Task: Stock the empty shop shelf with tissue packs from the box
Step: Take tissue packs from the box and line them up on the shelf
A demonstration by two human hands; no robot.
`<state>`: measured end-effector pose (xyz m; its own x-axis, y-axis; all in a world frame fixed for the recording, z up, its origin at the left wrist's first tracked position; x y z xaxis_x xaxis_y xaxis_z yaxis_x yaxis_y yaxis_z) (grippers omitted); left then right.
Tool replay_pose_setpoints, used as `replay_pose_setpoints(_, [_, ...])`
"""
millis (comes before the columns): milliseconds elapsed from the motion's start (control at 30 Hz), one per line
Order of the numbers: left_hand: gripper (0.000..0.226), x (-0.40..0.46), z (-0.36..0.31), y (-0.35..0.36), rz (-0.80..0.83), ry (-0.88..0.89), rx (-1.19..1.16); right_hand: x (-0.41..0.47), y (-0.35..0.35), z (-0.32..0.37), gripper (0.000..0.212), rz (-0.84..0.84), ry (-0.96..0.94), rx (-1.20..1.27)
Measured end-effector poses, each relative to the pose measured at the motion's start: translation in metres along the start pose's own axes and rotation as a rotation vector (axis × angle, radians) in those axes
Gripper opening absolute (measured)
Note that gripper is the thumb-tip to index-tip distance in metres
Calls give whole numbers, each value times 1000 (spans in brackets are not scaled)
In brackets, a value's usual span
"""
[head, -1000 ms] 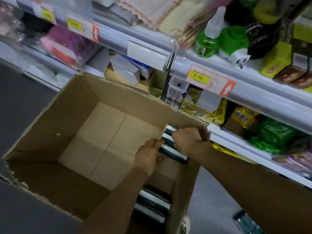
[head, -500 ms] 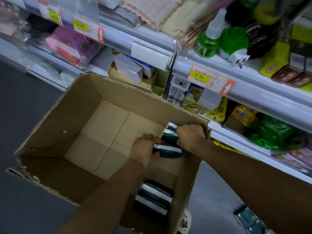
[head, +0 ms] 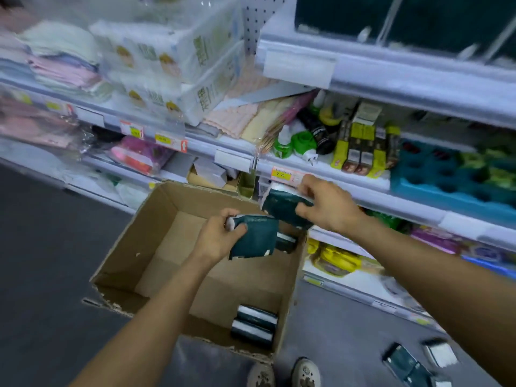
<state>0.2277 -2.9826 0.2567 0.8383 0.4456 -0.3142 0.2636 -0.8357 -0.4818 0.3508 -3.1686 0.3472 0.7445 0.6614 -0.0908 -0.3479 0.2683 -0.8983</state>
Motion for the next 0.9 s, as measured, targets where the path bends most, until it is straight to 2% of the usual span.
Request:
replay_pose_setpoints(100, [41,-12,-58,-7,-6,106,-70,-28,-57,-1,27,-150,18,57])
replay_pose_setpoints(200, [21,-26,-112,-12,-38,202,-95,-62,-109,-9,37,-264,48,150])
replay_pose_setpoints(367, [22,-57,-204,2,26,417,90,-117,-187,-28,33,-394,20,341])
replay_pose_setpoints(600, [20,-94,-311,44,73,589,64,-175,-274,-60,22,-526,22,325])
replay_pose_setpoints(900, [18,-139,-426,137,141,681,-18,-268,-403,-139,30,-668,-15,277])
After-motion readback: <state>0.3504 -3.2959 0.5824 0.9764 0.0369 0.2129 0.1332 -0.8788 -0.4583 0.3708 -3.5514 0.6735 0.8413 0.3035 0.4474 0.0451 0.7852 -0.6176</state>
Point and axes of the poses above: each hand's wrist, its own x-axis towards the middle knuckle, its own y-axis out of the palm, z = x × y, the point moved 10 cm from there along x, towards the middle knuckle, and after that the axes turned 4 degrees about -y, right-handed, at the moved point
